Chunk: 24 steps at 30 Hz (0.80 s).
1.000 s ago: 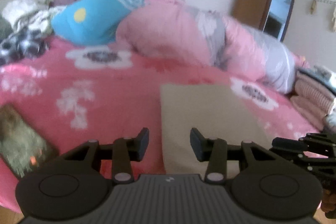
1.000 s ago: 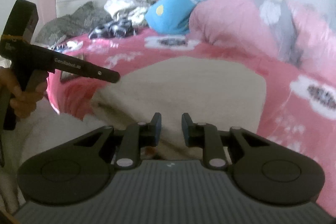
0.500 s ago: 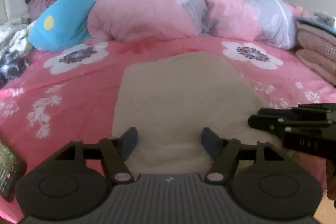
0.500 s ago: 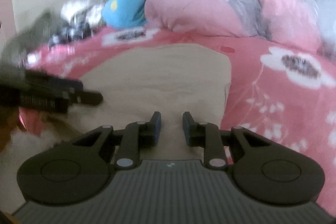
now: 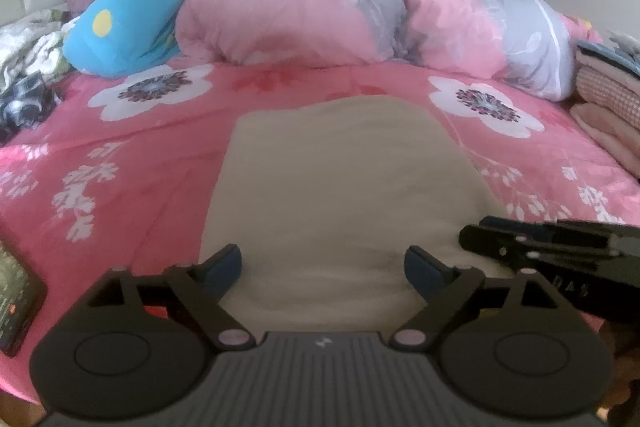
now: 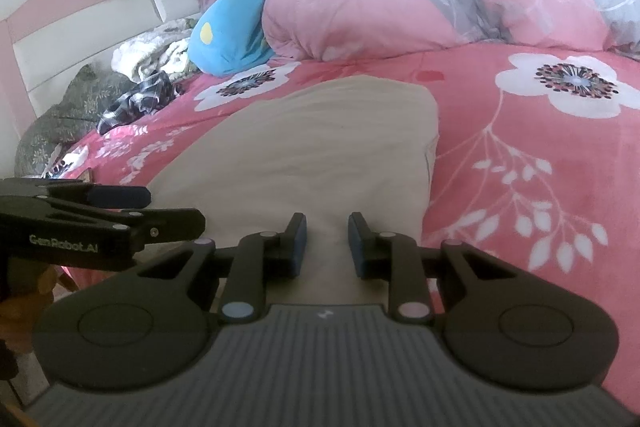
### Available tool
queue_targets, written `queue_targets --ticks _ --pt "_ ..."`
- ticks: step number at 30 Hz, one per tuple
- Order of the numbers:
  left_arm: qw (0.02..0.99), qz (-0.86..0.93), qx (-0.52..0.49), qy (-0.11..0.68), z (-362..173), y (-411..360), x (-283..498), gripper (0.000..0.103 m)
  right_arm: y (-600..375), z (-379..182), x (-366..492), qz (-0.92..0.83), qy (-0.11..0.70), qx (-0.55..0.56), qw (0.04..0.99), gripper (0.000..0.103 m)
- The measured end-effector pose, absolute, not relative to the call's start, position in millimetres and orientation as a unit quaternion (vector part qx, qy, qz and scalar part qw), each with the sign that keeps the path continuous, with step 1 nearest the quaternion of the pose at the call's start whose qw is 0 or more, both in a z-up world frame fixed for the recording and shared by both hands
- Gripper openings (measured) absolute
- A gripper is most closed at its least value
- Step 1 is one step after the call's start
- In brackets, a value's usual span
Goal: Fold clothes
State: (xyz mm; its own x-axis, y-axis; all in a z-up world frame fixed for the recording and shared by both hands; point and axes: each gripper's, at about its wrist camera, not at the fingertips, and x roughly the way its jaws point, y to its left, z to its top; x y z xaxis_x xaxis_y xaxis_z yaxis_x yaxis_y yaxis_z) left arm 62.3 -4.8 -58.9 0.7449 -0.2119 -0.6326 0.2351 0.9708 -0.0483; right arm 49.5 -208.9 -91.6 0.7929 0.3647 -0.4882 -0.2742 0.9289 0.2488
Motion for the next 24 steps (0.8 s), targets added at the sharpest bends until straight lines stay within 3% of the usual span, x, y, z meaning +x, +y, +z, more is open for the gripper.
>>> queue_targets --ticks 6,11,24 --pt "0.948 -0.094 0.012 0.305 -43.0 -2.4 56.7 0.093 -210.8 -92.4 48.9 0.171 0.274 0.09 0.942 0.022" --pt "0.931 -0.075 0.015 0.358 -62.0 -4.9 70.2 0.093 -210.5 -92.0 49.2 0.171 0.276 0.09 0.942 0.022" --pt "0.928 -0.073 0.001 0.365 -67.0 -0.2 68.3 0.097 -209.7 -81.9 54.6 0.169 0.299 0.09 0.935 0.025"
